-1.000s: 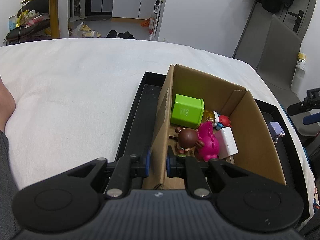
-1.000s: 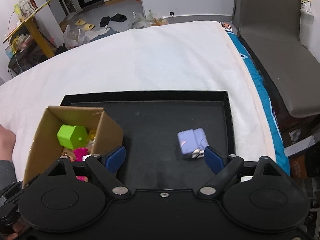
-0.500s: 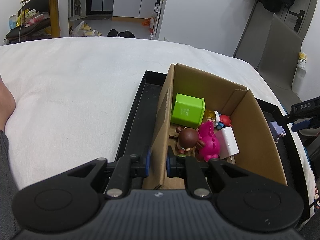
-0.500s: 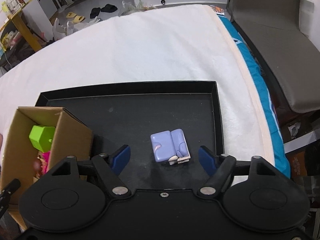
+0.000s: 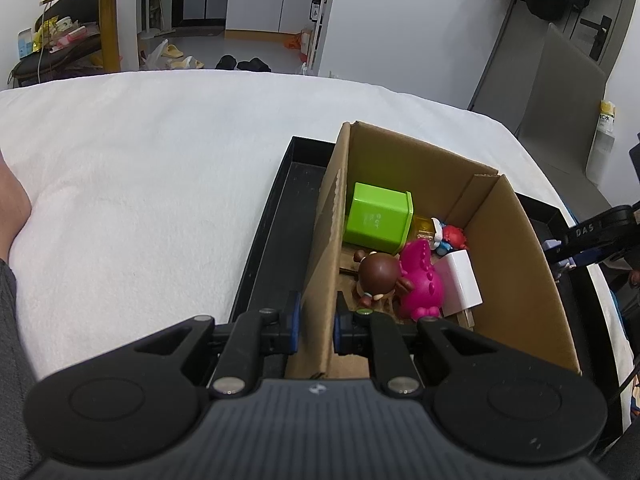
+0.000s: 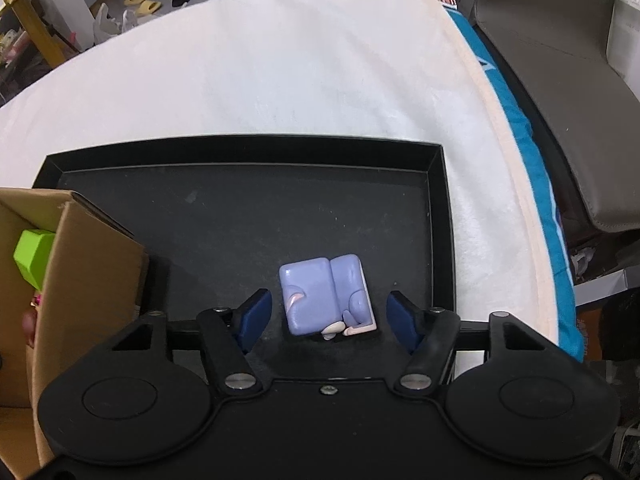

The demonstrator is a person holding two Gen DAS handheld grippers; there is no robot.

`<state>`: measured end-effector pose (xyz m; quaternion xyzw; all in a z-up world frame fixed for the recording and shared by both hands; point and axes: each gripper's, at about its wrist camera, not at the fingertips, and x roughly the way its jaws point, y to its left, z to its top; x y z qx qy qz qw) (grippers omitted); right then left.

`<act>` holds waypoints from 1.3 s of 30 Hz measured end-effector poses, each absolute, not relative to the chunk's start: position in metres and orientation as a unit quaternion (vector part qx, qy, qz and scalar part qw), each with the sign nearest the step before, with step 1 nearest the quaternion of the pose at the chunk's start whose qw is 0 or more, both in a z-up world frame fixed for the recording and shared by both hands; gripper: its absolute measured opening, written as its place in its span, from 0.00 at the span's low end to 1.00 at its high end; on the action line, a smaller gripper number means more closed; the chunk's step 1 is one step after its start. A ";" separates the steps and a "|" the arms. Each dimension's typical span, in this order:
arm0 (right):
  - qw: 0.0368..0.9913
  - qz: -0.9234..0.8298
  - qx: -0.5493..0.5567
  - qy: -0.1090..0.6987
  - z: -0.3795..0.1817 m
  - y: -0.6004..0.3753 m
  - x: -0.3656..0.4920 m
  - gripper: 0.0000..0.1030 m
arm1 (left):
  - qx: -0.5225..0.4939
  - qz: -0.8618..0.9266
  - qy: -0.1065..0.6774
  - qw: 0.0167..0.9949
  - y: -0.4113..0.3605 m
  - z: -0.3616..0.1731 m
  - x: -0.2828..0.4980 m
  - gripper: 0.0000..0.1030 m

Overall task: Organize rigid objects
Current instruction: 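Grasp the lavender toy with the right gripper and lift it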

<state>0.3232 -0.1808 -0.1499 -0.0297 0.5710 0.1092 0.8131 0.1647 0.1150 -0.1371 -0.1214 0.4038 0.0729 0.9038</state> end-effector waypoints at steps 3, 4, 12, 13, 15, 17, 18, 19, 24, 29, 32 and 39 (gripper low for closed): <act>0.808 0.113 -0.027 0.577 -0.155 -0.180 0.321 0.44 | -0.122 0.073 0.404 0.904 0.115 -0.137 0.165 0.13; 0.808 0.115 -0.028 0.576 -0.155 -0.179 0.320 0.44 | -0.122 0.073 0.404 0.903 0.115 -0.137 0.165 0.13; 0.800 0.113 -0.029 0.588 -0.152 -0.177 0.305 0.43 | -0.122 0.072 0.404 0.904 0.115 -0.137 0.166 0.14; 0.799 0.110 -0.026 0.591 -0.151 -0.177 0.303 0.43 | -0.122 0.071 0.404 0.904 0.115 -0.138 0.166 0.14; 0.795 0.106 -0.024 0.597 -0.150 -0.177 0.298 0.43 | -0.121 0.071 0.405 0.904 0.114 -0.138 0.166 0.14; 0.791 0.104 -0.025 0.602 -0.150 -0.177 0.292 0.43 | -0.120 0.070 0.405 0.904 0.113 -0.139 0.166 0.14; 0.789 0.104 -0.024 0.605 -0.150 -0.177 0.290 0.43 | -0.120 0.070 0.405 0.904 0.113 -0.139 0.166 0.14; 0.787 0.102 -0.024 0.609 -0.150 -0.178 0.287 0.43 | -0.120 0.070 0.405 0.904 0.113 -0.139 0.166 0.14; 0.776 0.097 -0.018 0.623 -0.150 -0.177 0.275 0.43 | -0.120 0.070 0.404 0.904 0.113 -0.139 0.167 0.14; 0.763 0.093 -0.013 0.640 -0.150 -0.177 0.270 0.43 | -0.119 0.068 0.405 0.904 0.112 -0.139 0.167 0.14; 0.755 0.090 -0.007 0.649 -0.151 -0.176 0.268 0.43 | -0.119 0.067 0.406 0.904 0.111 -0.140 0.168 0.14; 0.749 0.084 -0.001 0.657 -0.155 -0.174 0.271 0.45 | -0.121 0.065 0.406 0.903 0.111 -0.140 0.168 0.14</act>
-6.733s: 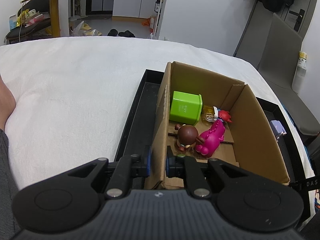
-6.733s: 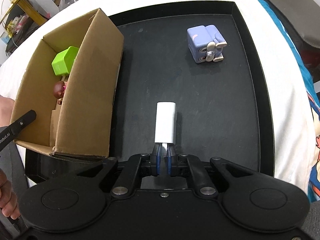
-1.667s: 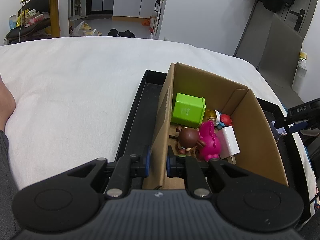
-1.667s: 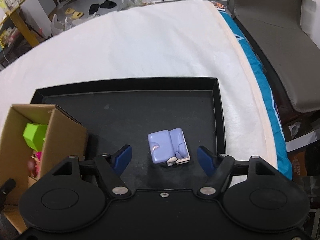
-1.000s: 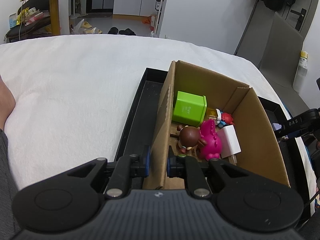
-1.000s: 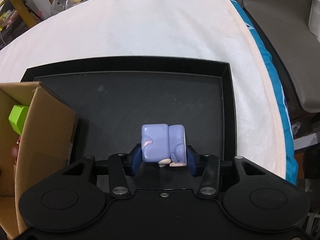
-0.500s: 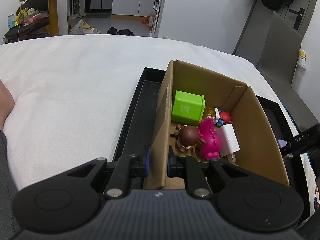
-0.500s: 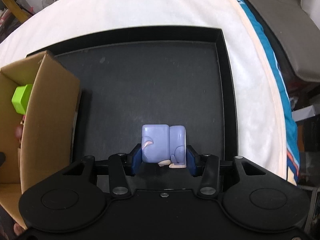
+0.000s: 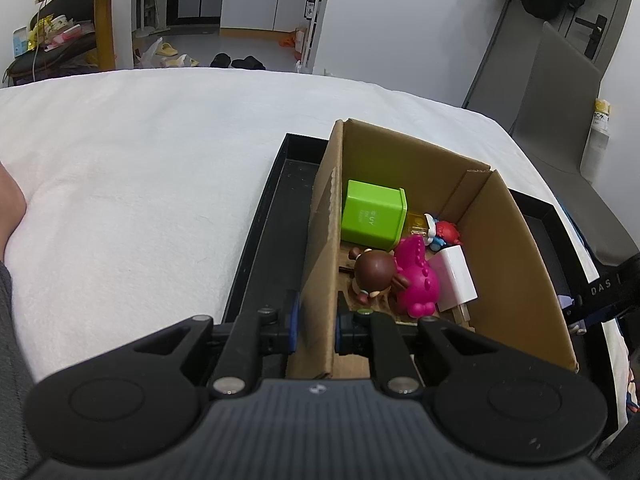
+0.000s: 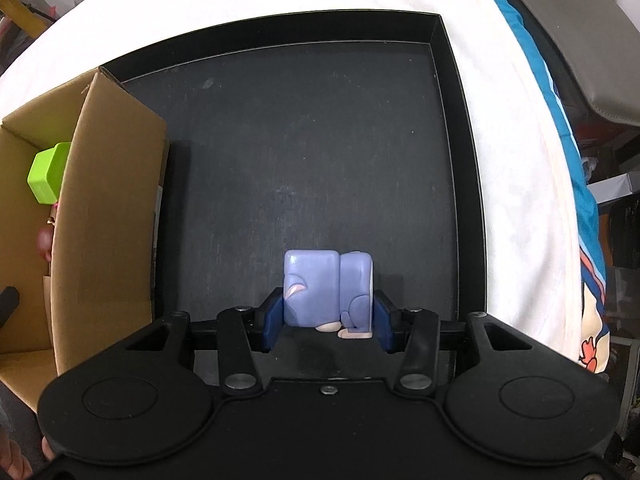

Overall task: Organize rigid objects
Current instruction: 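Grasp the lavender toy with the right gripper and lift it, then carry the lavender toy with the right gripper over the box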

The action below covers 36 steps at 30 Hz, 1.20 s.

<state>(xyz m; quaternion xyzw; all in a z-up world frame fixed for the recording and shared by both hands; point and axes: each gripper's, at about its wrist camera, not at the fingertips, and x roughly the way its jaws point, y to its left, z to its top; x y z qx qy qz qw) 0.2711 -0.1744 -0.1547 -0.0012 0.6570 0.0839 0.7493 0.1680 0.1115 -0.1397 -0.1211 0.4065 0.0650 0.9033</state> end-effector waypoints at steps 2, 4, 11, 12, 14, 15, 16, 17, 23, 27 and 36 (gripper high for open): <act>0.753 0.083 0.002 0.653 -0.155 -0.174 0.271 0.47 | -0.123 0.064 0.407 0.903 0.112 -0.140 0.168 0.14; 0.751 0.080 0.005 0.655 -0.159 -0.174 0.271 0.49 | -0.125 0.063 0.407 0.903 0.113 -0.141 0.169 0.14; 0.759 0.071 -0.003 0.647 -0.173 -0.170 0.270 0.43 | -0.126 0.066 0.406 0.903 0.113 -0.141 0.168 0.14; 0.763 0.072 -0.009 0.642 -0.172 -0.167 0.265 0.43 | -0.126 0.066 0.406 0.903 0.113 -0.141 0.167 0.14; 0.768 0.069 -0.015 0.636 -0.168 -0.166 0.262 0.43 | -0.125 0.067 0.405 0.903 0.112 -0.141 0.167 0.14; 0.771 0.071 -0.015 0.633 -0.165 -0.167 0.260 0.43 | -0.124 0.067 0.405 0.903 0.112 -0.141 0.168 0.14; 0.773 0.074 -0.012 0.629 -0.162 -0.167 0.259 0.43 | -0.124 0.068 0.405 0.903 0.112 -0.141 0.167 0.14; 0.776 0.078 -0.008 0.625 -0.158 -0.168 0.257 0.43 | -0.124 0.068 0.405 0.903 0.112 -0.141 0.167 0.14; 0.788 0.089 0.002 0.609 -0.133 -0.171 0.249 0.43 | -0.128 0.068 0.403 0.904 0.114 -0.140 0.165 0.14; 0.797 0.100 0.008 0.596 -0.112 -0.172 0.249 0.43 | -0.130 0.066 0.403 0.904 0.115 -0.140 0.164 0.14; 0.816 0.120 0.011 0.566 -0.075 -0.162 0.250 0.43 | -0.130 0.065 0.403 0.903 0.115 -0.139 0.164 0.15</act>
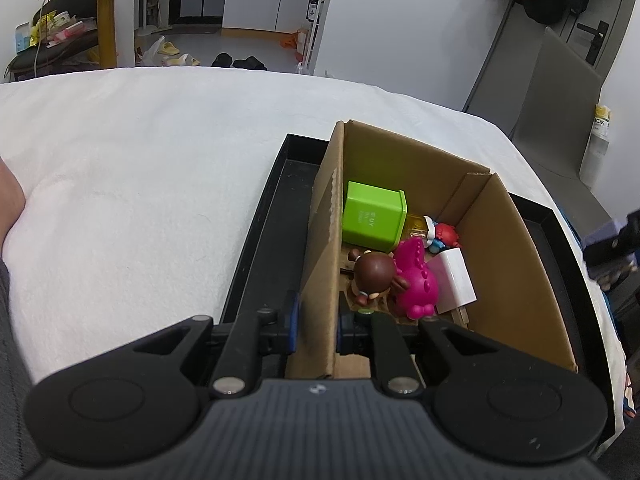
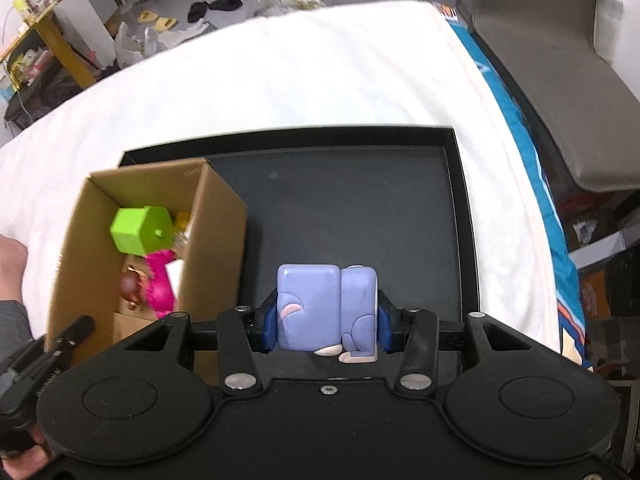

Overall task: Organize rigid objects
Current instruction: 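Carry the lavender toy with the right gripper over the box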

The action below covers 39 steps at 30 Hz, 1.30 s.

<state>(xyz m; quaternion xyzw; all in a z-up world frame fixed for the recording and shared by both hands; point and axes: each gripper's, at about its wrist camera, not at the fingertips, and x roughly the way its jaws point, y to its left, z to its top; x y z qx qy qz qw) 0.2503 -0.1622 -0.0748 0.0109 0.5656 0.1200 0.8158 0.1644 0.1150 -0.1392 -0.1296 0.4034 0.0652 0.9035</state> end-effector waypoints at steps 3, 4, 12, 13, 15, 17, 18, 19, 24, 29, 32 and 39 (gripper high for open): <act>0.822 0.125 0.009 0.556 -0.063 -0.157 0.250 0.43 | -0.129 0.065 0.403 0.903 0.115 -0.139 0.165 0.15; 0.824 0.128 0.009 0.553 -0.059 -0.155 0.250 0.43 | -0.130 0.065 0.403 0.903 0.115 -0.139 0.165 0.15; 0.837 0.152 -0.003 0.526 -0.026 -0.132 0.242 0.43 | -0.136 0.061 0.404 0.903 0.115 -0.140 0.165 0.15; 0.838 0.156 -0.003 0.524 -0.022 -0.129 0.242 0.43 | -0.138 0.060 0.404 0.902 0.116 -0.140 0.165 0.16; 0.839 0.162 -0.003 0.519 -0.017 -0.124 0.241 0.43 | -0.146 0.057 0.405 0.901 0.118 -0.140 0.165 0.16; 0.840 0.169 -0.003 0.515 -0.013 -0.118 0.240 0.43 | -0.153 0.054 0.405 0.900 0.120 -0.140 0.166 0.17; 0.840 0.173 -0.004 0.514 -0.011 -0.115 0.239 0.43 | -0.156 0.054 0.405 0.899 0.121 -0.140 0.166 0.17; 0.840 0.176 -0.004 0.513 -0.010 -0.112 0.238 0.43 | -0.159 0.053 0.405 0.899 0.121 -0.140 0.166 0.17; 0.836 0.195 -0.002 0.514 -0.006 -0.094 0.237 0.43 | -0.170 0.052 0.404 0.897 0.124 -0.140 0.167 0.18; 0.831 0.210 0.001 0.515 -0.005 -0.079 0.234 0.43 | -0.172 0.050 0.405 0.897 0.126 -0.141 0.166 0.18; 0.824 0.220 0.011 0.522 -0.007 -0.071 0.231 0.43 | -0.170 0.050 0.404 0.897 0.126 -0.140 0.166 0.18; 0.807 0.237 0.020 0.541 -0.022 -0.050 0.223 0.43 | -0.167 0.047 0.405 0.898 0.125 -0.141 0.165 0.18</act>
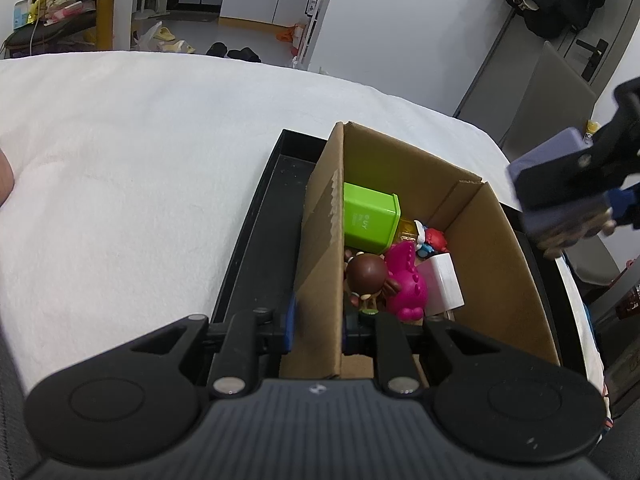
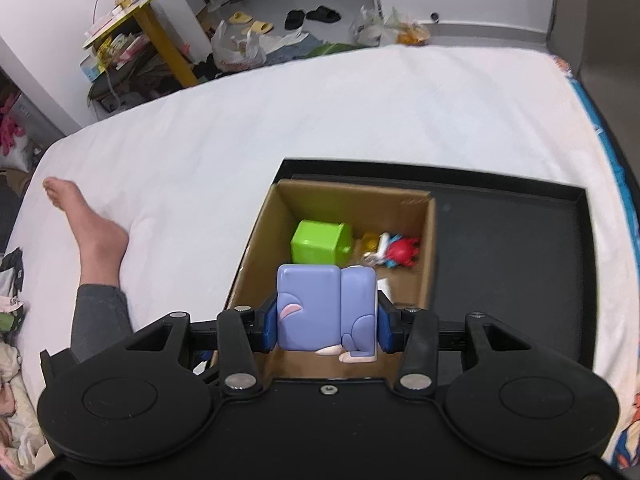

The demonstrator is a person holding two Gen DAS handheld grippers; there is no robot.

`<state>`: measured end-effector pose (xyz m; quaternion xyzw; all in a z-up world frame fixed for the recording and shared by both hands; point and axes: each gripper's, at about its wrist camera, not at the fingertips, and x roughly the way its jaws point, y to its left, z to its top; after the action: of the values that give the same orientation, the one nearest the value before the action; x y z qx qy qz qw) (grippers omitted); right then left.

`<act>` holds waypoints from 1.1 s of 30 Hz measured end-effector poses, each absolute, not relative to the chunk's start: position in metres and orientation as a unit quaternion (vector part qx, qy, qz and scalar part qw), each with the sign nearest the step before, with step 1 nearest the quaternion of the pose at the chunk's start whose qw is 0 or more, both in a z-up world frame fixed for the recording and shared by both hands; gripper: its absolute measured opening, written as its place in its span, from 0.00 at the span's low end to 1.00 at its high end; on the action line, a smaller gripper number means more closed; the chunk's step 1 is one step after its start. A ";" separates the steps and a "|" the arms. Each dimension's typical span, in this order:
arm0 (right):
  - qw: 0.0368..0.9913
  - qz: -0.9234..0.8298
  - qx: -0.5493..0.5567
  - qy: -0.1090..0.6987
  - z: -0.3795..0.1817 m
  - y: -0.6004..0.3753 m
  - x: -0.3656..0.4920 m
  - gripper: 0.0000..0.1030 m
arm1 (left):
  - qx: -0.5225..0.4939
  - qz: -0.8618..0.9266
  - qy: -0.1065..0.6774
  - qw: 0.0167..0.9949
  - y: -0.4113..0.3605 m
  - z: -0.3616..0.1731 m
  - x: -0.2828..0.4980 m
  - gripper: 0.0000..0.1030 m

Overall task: Organize rigid objects
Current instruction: 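Carry the lavender toy with the right gripper over the box, then lower the lavender toy into the box and open the right gripper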

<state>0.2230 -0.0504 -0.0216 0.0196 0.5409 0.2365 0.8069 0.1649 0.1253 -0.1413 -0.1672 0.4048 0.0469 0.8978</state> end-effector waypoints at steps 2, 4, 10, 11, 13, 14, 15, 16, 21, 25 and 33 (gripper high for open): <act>0.803 0.242 0.017 0.544 -0.025 -0.045 0.220 0.43 | -0.166 0.047 0.405 0.898 0.125 -0.141 0.165 0.18; 0.798 0.245 0.015 0.551 -0.031 -0.040 0.218 0.43 | -0.165 0.046 0.404 0.898 0.125 -0.141 0.166 0.18; 0.788 0.245 0.006 0.565 -0.046 -0.028 0.215 0.43 | -0.164 0.047 0.405 0.898 0.126 -0.141 0.165 0.18; 0.786 0.243 0.005 0.568 -0.049 -0.026 0.215 0.43 | -0.164 0.047 0.405 0.898 0.126 -0.141 0.165 0.18; 0.783 0.239 0.007 0.574 -0.055 -0.025 0.214 0.43 | -0.164 0.047 0.405 0.898 0.126 -0.141 0.165 0.18; 0.781 0.237 0.008 0.578 -0.058 -0.024 0.214 0.43 | -0.164 0.047 0.405 0.898 0.126 -0.141 0.165 0.18; 0.779 0.235 0.010 0.581 -0.062 -0.023 0.214 0.43 | -0.164 0.047 0.405 0.898 0.126 -0.141 0.165 0.18; 0.777 0.233 0.012 0.584 -0.064 -0.023 0.214 0.43 | -0.164 0.047 0.404 0.898 0.126 -0.141 0.165 0.18; 0.775 0.218 0.034 0.593 -0.075 -0.024 0.216 0.43 | -0.163 0.047 0.405 0.899 0.126 -0.141 0.165 0.18; 0.772 0.212 0.052 0.598 -0.080 -0.025 0.218 0.33 | -0.164 0.051 0.402 0.899 0.127 -0.140 0.165 0.17; 0.774 0.228 0.050 0.589 -0.071 -0.021 0.216 0.33 | -0.161 0.052 0.401 0.900 0.125 -0.141 0.163 0.17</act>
<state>0.2156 -0.0205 -0.0712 0.0500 0.5891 0.2277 0.7737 0.1627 0.1251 -0.1406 -0.1615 0.4010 0.0515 0.9003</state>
